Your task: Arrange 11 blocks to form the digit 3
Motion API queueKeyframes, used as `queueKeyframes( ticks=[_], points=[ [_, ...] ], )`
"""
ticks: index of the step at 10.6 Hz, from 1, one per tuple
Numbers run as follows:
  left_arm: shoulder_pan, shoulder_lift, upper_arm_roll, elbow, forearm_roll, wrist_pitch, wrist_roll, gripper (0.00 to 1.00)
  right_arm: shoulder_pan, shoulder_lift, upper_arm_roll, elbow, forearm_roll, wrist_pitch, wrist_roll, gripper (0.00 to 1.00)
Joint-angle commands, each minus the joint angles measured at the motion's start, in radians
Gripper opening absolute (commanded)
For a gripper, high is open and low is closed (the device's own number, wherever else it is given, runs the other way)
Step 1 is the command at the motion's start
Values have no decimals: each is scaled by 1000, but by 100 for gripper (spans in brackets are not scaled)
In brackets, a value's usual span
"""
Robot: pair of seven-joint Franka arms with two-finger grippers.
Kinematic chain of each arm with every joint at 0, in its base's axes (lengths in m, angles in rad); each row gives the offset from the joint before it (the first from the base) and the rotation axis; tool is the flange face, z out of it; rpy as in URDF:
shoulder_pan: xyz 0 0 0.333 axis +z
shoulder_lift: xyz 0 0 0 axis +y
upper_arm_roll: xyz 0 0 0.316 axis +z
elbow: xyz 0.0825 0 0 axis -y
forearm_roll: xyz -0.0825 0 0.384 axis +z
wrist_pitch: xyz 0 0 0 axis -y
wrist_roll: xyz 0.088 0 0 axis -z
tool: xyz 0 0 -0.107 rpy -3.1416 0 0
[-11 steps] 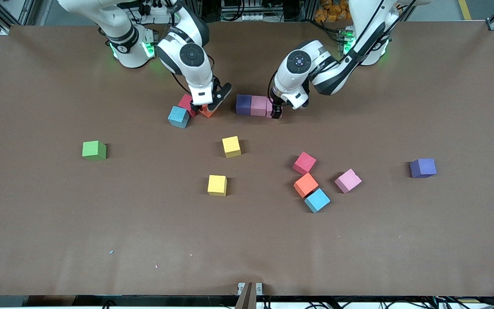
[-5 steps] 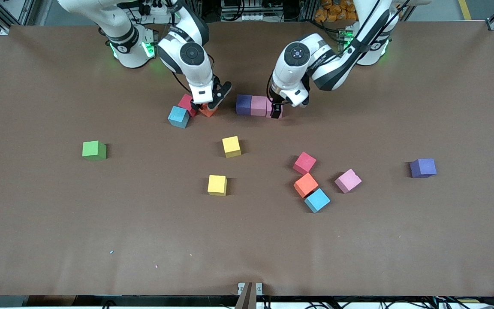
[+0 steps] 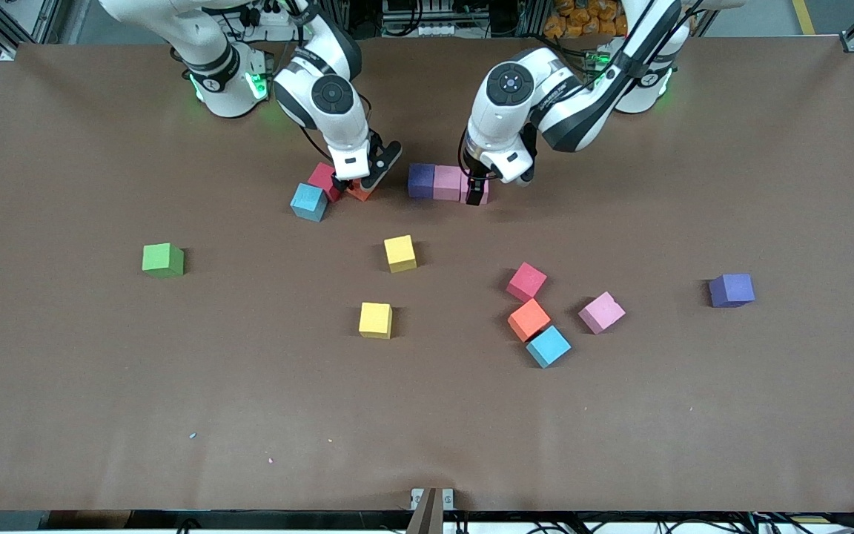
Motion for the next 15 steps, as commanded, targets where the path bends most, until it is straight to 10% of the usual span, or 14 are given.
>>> queueKeyframes(
  ticks=[1, 4, 9, 15],
  points=[
    [37, -35, -8, 47, -14, -97, 71, 100, 16, 0, -4, -10, 24, 21, 4, 100],
    [83, -40, -7, 108, -14, -189, 187, 100, 17, 8, -4, -9, 22, 23, 2, 92],
    [171, -36, 0, 188, -9, -277, 384, 100, 8, 11, -7, -4, 11, 23, -6, 5],
    [198, 16, 29, 239, 78, -280, 515, 100, -1, -9, -64, 49, 24, 6, 201, 0]
  ],
)
